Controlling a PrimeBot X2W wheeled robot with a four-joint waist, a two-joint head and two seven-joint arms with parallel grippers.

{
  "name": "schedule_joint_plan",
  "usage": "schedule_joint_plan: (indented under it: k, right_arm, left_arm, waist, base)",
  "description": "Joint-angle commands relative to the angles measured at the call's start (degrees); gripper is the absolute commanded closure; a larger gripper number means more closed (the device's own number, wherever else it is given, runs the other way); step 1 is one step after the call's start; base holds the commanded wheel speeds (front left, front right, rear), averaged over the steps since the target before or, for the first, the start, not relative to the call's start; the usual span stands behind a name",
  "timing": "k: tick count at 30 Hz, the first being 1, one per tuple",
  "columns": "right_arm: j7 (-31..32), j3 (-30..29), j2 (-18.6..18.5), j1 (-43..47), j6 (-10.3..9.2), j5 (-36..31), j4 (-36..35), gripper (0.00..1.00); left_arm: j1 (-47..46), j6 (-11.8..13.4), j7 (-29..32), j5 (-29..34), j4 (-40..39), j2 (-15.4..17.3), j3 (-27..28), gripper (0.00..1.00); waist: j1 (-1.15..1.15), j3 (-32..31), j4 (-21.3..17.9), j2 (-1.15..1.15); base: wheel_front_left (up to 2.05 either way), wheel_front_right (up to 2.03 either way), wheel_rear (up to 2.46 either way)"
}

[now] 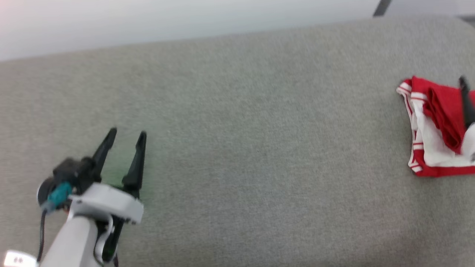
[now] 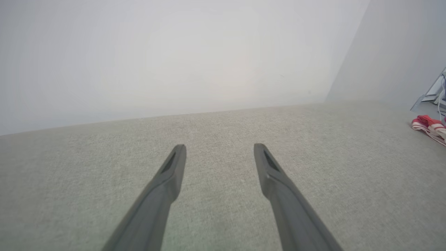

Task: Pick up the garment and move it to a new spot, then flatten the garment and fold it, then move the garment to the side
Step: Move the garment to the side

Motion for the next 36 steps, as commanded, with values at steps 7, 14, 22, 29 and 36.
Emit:
schedule_joint_plan:
  k: [7, 14, 22, 29, 36]
  right_arm:
    - [-0.3, -8.5, 6.2, 15.4, -0.09, -5.1, -14.3, 0.00]
    - [-0.3, -12.0, 10.2, 25.7, -0.09, -7.0, -23.7, 0.00]
    - [-0.3, -13.3, 14.1, 34.4, -0.09, -8.8, -30.9, 0.00]
    - [-0.3, -14.3, 16.9, 40.0, -0.09, -9.6, -35.2, 0.00]
    - [-0.3, -14.8, 19.2, 44.3, -0.09, -9.1, -37.9, 0.00]
  left_arm:
    - [8.2, 0.8, 0.0, 1.6, -3.0, -1.4, 4.8, 0.00]
    - [13.6, 0.4, 0.0, 2.5, -4.5, -2.5, 7.7, 0.00]
    - [18.7, -0.6, 0.0, 2.0, -5.2, -3.0, 9.5, 0.00]
    - [21.3, -0.9, 0.0, 2.0, -5.9, -3.6, 11.7, 0.00]
    - [23.1, -1.2, 0.0, 1.8, -6.6, -3.8, 13.2, 0.00]
  waist:
    - [0.00, -8.3, 4.8, 0.00]
    - [0.00, -12.4, 6.4, 0.00]
    - [0.00, -15.6, 7.1, 0.00]
    - [0.00, -16.8, 7.8, 0.00]
    - [0.00, -17.7, 8.5, 0.00]
  base:
    - [0.00, 0.00, 0.00]
    - [0.00, 0.00, 0.00]
    - [0.00, 0.00, 0.00]
    - [0.00, 0.00, 0.00]
    - [0.00, 0.00, 0.00]
